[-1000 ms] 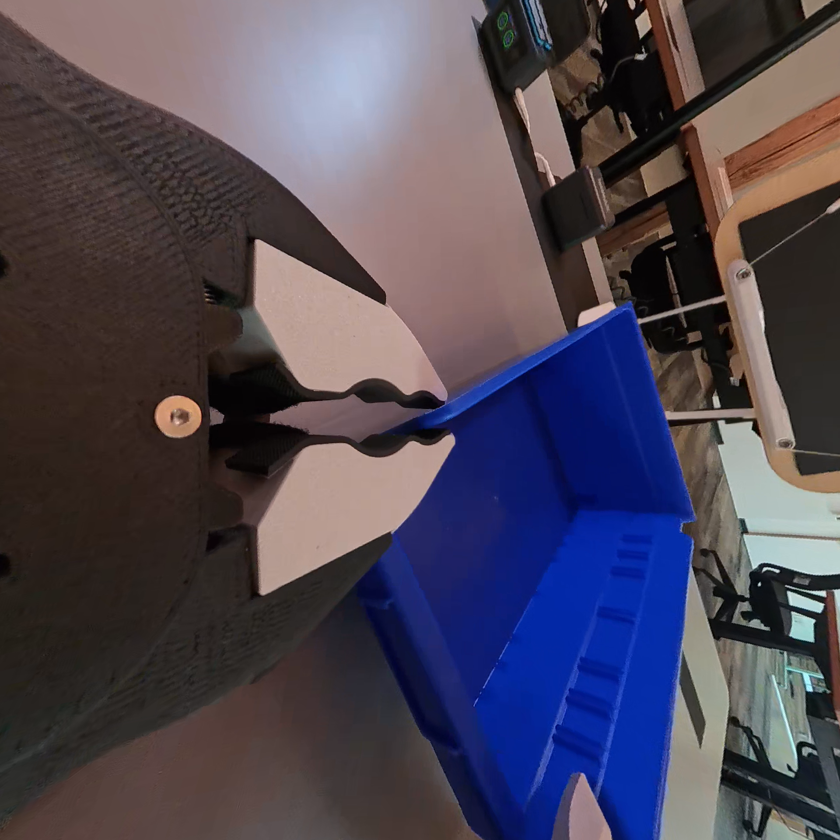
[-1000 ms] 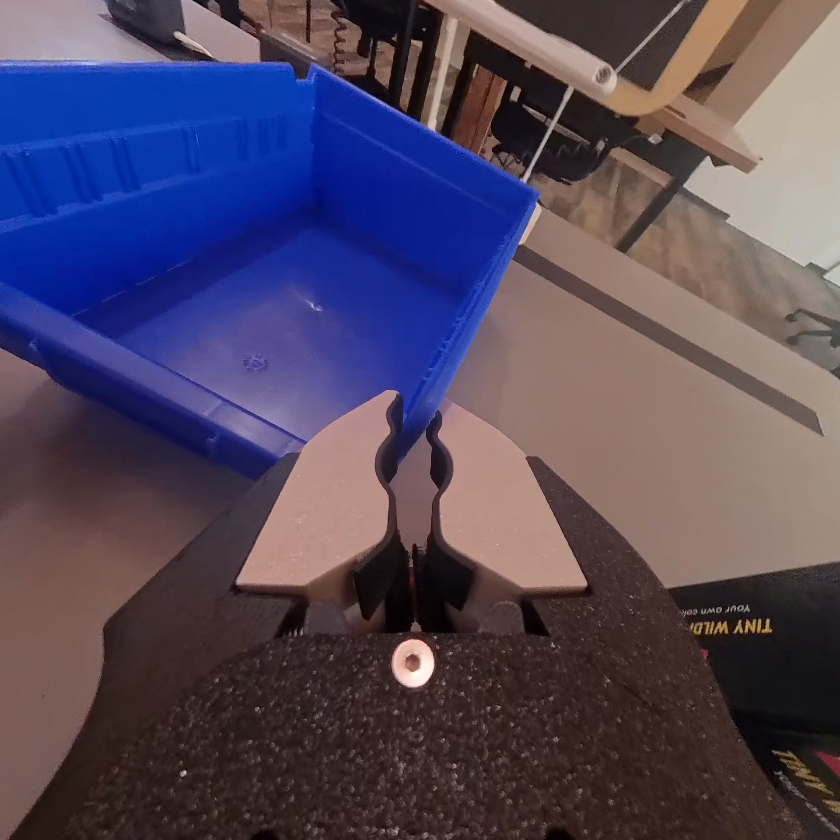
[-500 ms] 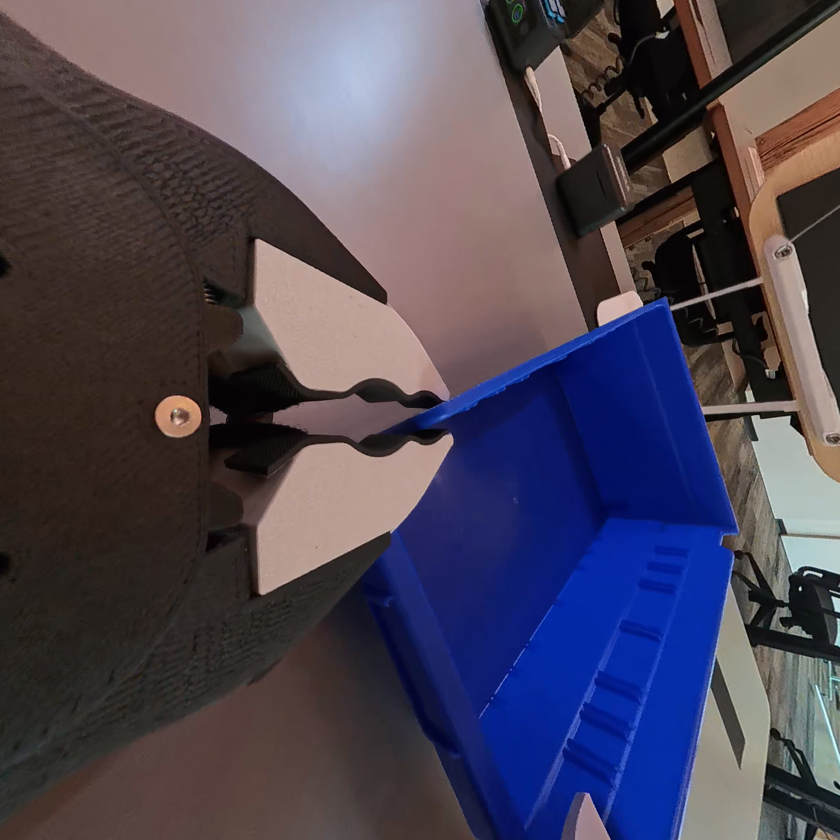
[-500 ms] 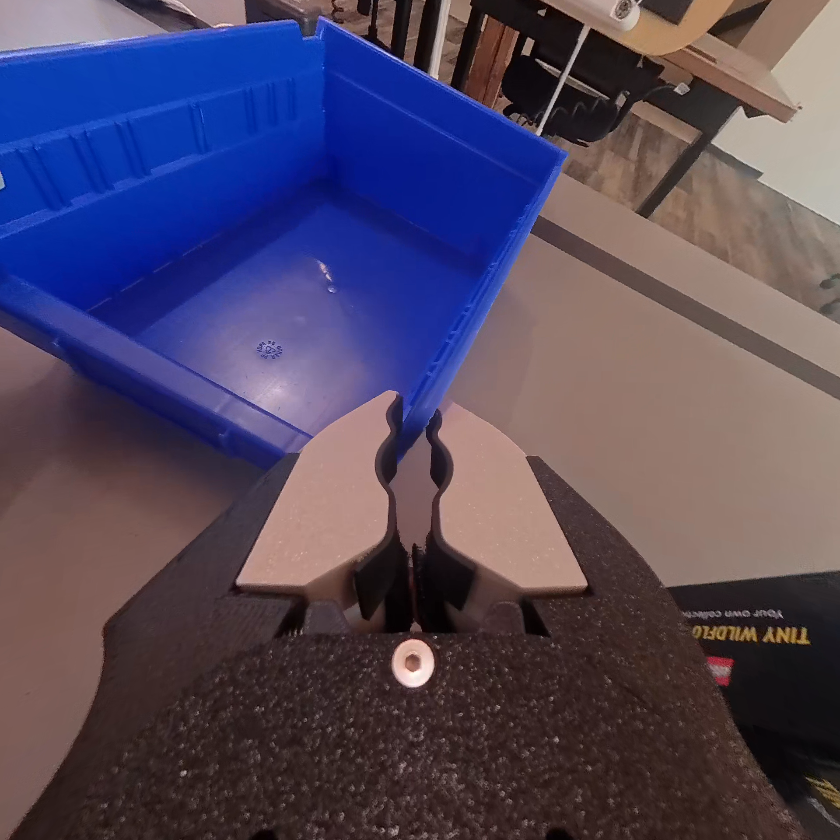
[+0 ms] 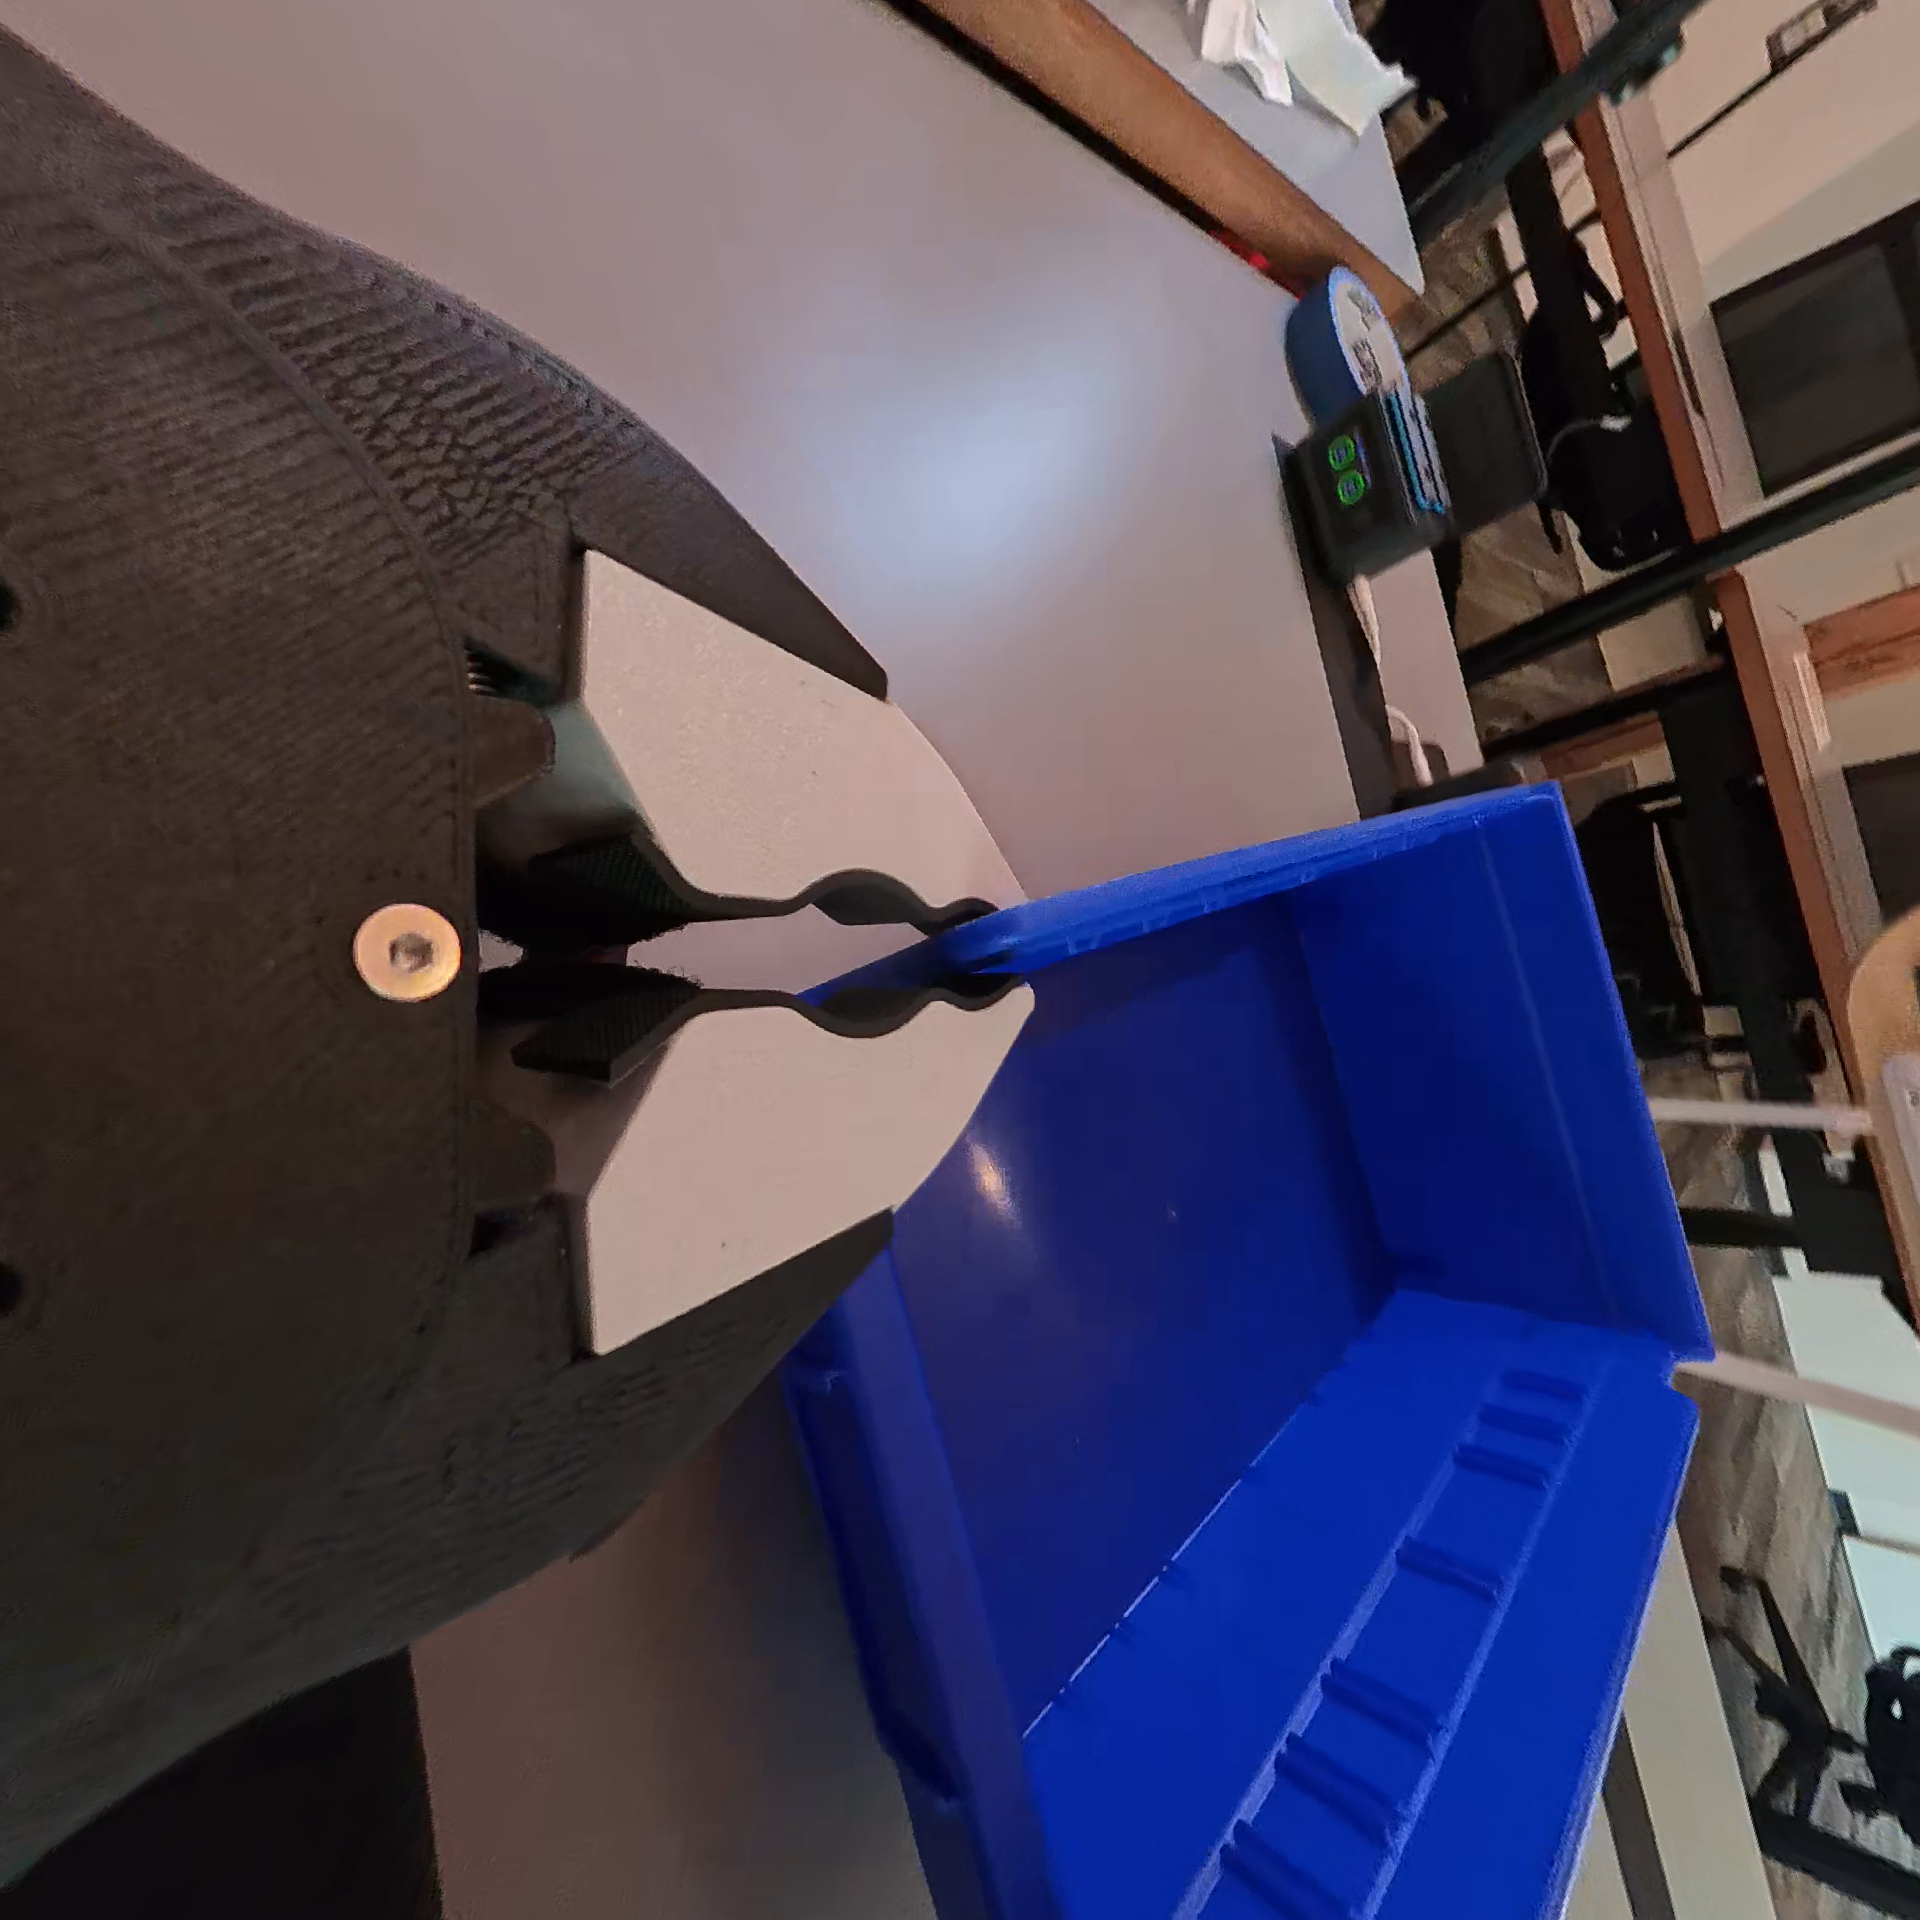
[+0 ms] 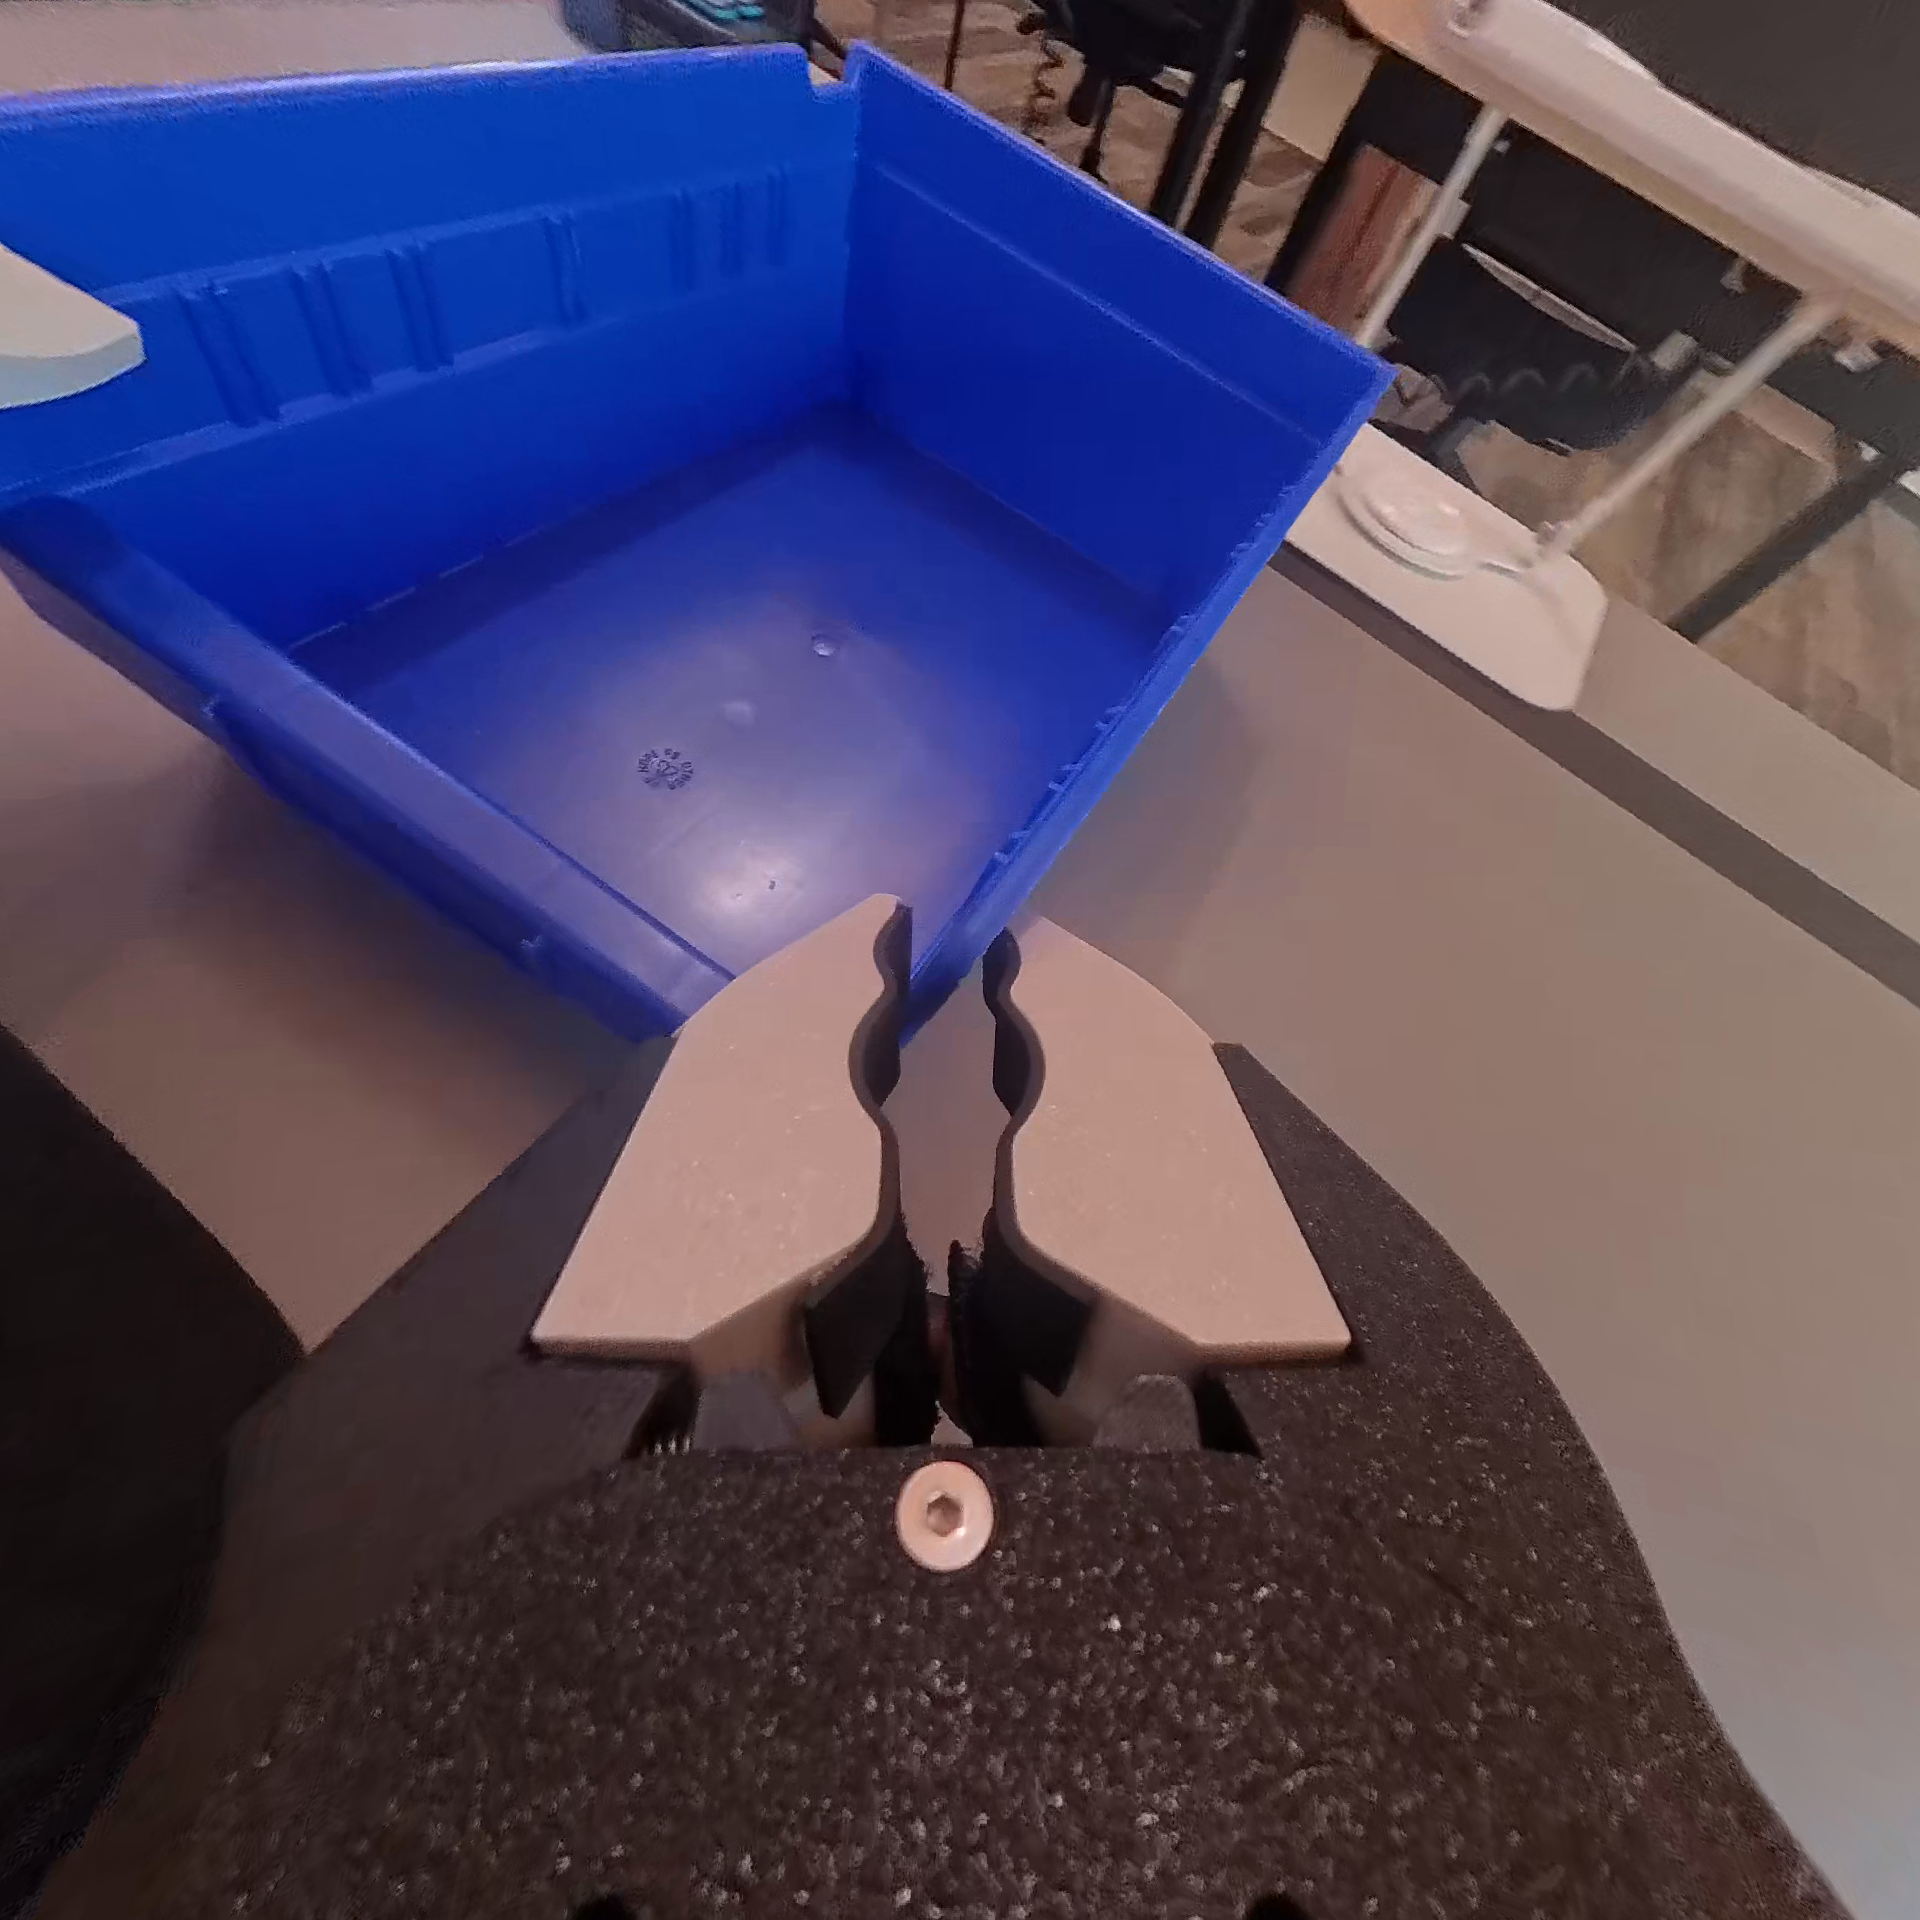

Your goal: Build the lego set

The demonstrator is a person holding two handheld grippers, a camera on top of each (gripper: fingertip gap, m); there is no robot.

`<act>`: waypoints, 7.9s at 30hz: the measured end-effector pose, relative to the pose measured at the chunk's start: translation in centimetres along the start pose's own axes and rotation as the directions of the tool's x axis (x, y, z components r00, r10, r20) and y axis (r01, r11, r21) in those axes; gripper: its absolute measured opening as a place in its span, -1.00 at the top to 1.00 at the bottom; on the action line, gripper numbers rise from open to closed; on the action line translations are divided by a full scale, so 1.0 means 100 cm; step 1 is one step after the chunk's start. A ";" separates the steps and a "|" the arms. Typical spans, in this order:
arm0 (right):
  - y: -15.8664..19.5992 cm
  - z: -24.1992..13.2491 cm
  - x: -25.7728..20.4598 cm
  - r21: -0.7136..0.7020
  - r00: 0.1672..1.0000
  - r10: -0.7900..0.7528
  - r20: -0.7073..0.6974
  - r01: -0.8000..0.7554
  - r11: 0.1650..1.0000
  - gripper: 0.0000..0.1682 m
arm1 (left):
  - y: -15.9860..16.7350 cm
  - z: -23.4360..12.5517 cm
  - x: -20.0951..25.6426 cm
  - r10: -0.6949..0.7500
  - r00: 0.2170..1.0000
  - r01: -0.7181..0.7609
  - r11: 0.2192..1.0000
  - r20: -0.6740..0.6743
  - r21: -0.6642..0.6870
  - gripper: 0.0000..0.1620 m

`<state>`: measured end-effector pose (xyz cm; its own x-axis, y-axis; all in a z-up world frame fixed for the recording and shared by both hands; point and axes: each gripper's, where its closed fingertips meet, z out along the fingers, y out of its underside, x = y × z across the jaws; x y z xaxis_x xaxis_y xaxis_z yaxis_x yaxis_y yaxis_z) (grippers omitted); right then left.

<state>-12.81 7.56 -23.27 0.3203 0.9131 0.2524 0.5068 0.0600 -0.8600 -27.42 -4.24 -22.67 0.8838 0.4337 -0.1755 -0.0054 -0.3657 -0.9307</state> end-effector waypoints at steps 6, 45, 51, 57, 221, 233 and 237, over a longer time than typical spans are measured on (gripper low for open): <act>-0.028 0.029 -0.055 0.021 0.993 -0.083 0.084 0.082 0.996 0.81 | 0.017 -0.010 -0.065 -0.047 0.995 0.048 0.999 0.085 -0.011 0.93; -0.066 0.092 -0.077 0.146 0.950 -0.195 0.246 0.162 0.976 0.79 | 0.044 -0.065 -0.083 -0.076 0.954 0.101 0.992 0.290 -0.071 0.79; -0.054 0.059 -0.052 0.139 0.971 -0.094 0.220 0.064 0.988 -0.01 | 0.024 -0.085 -0.089 -0.057 0.921 0.076 0.997 0.385 -0.034 0.00; -0.039 -0.063 0.037 0.309 0.999 -0.049 0.007 0.044 0.950 -0.22 | -0.040 -0.097 -0.066 -0.093 0.926 0.029 0.984 0.367 0.177 -0.14; 0.019 -0.065 0.067 0.427 0.624 -0.349 0.699 0.028 0.904 0.17 | -0.074 0.005 0.236 0.555 0.378 -0.628 0.742 -0.741 0.235 0.12; 0.015 -0.066 0.060 0.299 0.617 -0.381 0.689 0.237 0.924 0.17 | -0.059 0.010 0.242 0.536 0.254 -0.866 0.496 -0.806 0.057 0.05; -0.006 -0.071 0.045 0.368 0.584 -0.452 0.675 0.265 0.891 0.15 | -0.062 0.000 0.229 0.554 0.336 -0.776 0.621 -0.762 0.109 0.06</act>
<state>-5.98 8.76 -18.51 -0.5820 0.7779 0.2370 0.2415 0.4436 -0.8631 -7.18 7.99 -20.92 0.6505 -0.6840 -0.3301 -0.7402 -0.4735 -0.4774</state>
